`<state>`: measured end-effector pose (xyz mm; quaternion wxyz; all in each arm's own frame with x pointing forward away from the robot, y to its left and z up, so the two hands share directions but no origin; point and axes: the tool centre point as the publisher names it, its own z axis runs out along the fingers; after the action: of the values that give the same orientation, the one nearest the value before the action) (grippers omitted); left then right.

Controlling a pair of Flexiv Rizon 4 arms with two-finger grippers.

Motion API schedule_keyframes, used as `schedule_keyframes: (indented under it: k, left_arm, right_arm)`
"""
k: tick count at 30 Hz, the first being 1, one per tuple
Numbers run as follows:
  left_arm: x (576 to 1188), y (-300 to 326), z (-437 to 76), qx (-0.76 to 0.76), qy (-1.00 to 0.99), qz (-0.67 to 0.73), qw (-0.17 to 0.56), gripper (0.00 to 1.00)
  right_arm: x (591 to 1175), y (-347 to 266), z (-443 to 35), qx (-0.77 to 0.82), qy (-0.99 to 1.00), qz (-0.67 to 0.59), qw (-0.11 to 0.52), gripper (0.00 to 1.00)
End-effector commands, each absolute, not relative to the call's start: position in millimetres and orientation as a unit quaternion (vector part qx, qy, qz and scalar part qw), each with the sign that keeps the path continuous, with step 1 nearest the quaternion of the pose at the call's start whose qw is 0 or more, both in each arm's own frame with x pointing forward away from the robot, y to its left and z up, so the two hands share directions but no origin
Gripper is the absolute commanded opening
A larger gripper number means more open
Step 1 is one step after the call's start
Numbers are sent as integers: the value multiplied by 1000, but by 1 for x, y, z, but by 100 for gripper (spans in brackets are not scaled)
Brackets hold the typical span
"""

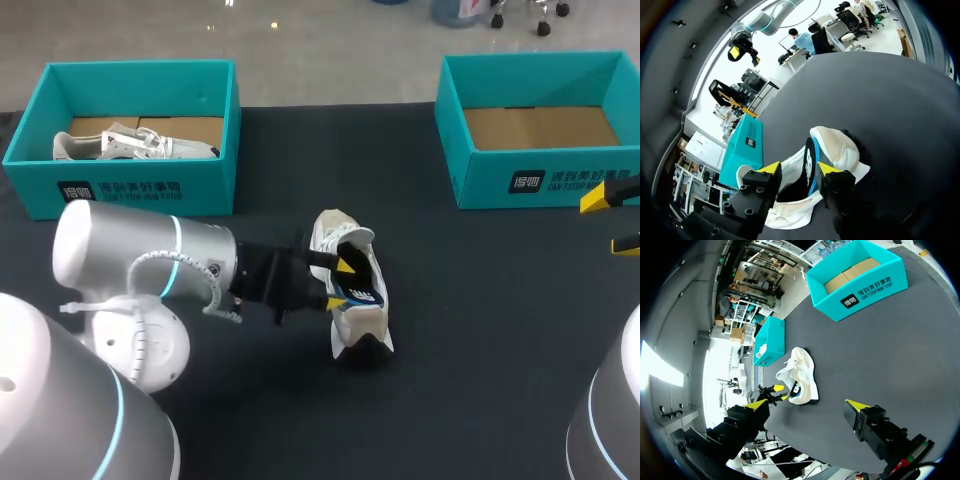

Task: Take the shoe out of the shoebox, open the shoe tongue, remove and reinsert the insole, then place the shoe into the shoebox

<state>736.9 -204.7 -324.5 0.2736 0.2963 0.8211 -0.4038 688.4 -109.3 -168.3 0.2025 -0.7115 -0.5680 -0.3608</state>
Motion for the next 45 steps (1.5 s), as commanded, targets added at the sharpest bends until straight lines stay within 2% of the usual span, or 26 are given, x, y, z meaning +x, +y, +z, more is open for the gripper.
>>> schedule_keyframes:
  k: [1,2,6,13,18,31,37,45]
  left_arm:
    - [734,-199,-317,304,822,-401,266,14]
    - [734,-199,-316,310,823,-399,260,0]
    - [733,-199,-313,345,828,-390,209,0]
    - [736,-195,-307,379,840,-341,185,0]
    - [738,-192,-299,373,835,-372,161,0]
    - [738,-192,-299,373,835,-372,161,0]
    - [742,-206,-287,535,797,-259,111,0]
    - [743,-210,-287,640,750,-154,58,0]
  right_arm:
    - [687,-109,-168,-713,-567,-360,201,100]
    - [687,-109,-168,-713,-567,-360,201,100]
    - [687,-109,-168,-713,-567,-360,201,100]
    - [687,-109,-168,-713,-567,-360,201,100]
    - [687,-109,-168,-713,-567,-360,201,100]
    - [687,-109,-168,-713,-567,-360,201,100]
    - [687,-109,-168,-713,-567,-360,201,100]
    - [687,-109,-168,-713,-567,-360,201,100]
